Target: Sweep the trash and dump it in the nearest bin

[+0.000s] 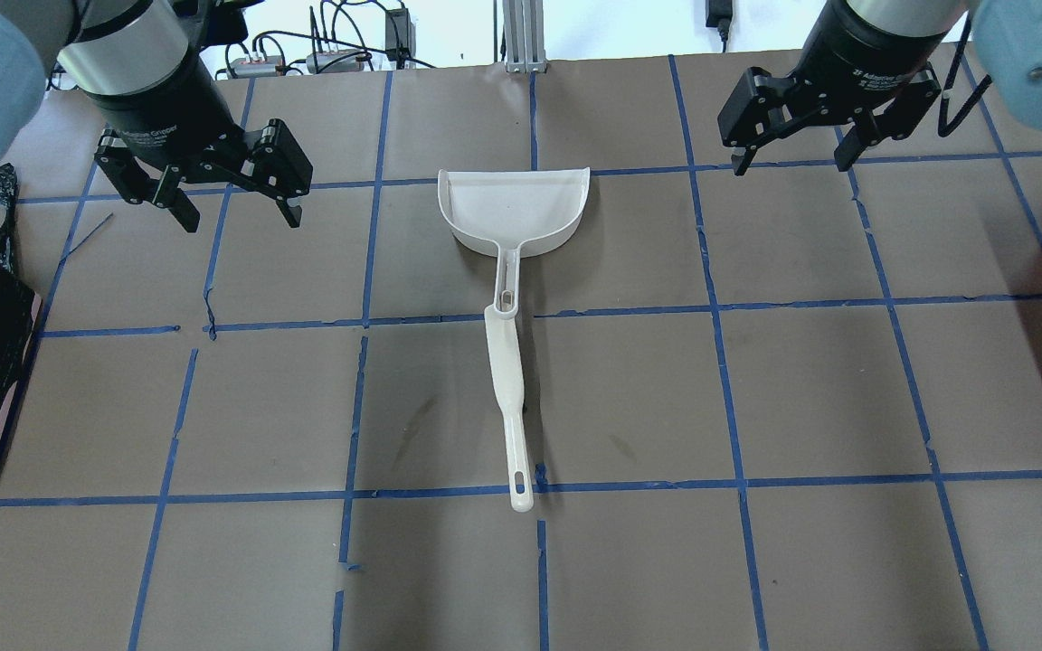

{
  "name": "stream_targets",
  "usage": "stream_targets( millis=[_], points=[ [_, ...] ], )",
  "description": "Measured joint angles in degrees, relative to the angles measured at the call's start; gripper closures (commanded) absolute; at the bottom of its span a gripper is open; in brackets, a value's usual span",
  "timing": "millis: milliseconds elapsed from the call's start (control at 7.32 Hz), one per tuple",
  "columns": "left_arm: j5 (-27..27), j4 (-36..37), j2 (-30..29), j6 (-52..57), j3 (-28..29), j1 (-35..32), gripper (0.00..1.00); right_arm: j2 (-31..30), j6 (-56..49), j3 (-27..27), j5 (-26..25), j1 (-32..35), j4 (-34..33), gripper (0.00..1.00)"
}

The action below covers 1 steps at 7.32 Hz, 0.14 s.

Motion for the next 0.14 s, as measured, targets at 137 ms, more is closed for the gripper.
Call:
stream_targets(
  millis=[137],
  points=[
    [-0.02,0.21,-0.03,-0.02,-0.1,0.03,0.0,-0.06,0.19,-0.01,0.21,0.19,0.04,0.0]
  ],
)
